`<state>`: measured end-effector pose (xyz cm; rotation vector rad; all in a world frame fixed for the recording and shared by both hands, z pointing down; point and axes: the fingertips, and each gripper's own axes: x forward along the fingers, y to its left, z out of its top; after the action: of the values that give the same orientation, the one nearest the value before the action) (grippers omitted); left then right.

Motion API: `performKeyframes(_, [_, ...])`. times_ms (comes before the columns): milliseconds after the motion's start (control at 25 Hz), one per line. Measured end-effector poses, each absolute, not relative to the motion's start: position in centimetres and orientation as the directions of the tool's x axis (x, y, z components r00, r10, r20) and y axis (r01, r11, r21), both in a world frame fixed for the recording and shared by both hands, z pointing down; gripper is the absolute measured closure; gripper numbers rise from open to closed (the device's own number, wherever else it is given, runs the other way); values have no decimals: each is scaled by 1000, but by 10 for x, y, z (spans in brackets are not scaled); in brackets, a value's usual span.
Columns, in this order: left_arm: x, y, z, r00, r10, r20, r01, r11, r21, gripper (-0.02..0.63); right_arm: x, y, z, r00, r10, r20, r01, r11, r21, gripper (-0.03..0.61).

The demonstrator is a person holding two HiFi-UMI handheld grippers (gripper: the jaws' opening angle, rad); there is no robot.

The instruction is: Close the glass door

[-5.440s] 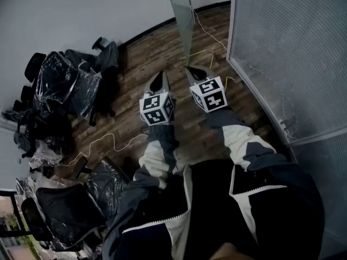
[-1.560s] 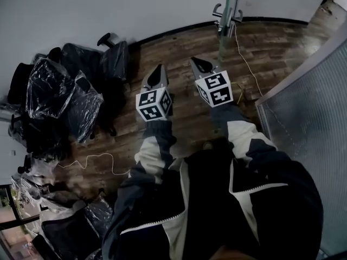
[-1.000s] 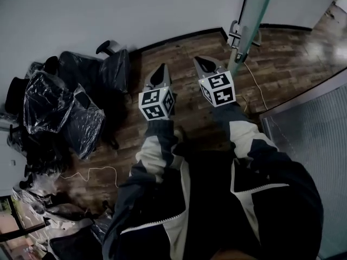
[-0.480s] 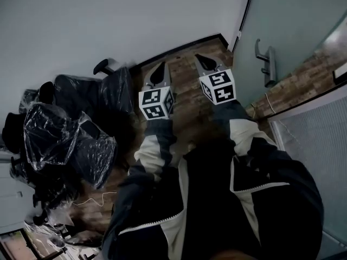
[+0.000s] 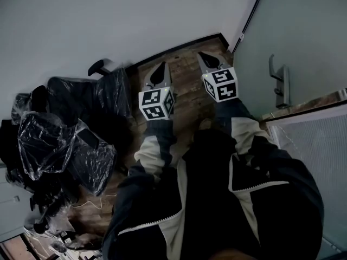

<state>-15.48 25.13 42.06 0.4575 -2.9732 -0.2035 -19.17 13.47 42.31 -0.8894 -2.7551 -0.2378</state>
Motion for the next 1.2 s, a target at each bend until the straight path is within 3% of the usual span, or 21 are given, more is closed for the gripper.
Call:
performKeyframes(360, [-283,222,409,-927,-358,110,-347,932,108,614,-318,86,420,-838,497,225,515,857,27,574])
performKeyframes(640, [-355,137,404,-826,-549,127,-541,836,94,614,-365,16,397,-916,347,204,360,932,31,574])
performKeyframes(920, [-380,-2,399,-536,-834,132,-831,549,92,614,-357,-64,374,-981,87,171,101,992,77,574])
performKeyframes(1200, [-330,-109,395,-102,-989,109,-990,112,90,614,-274,-144,367,-922,-360,139,-351,932,86,574])
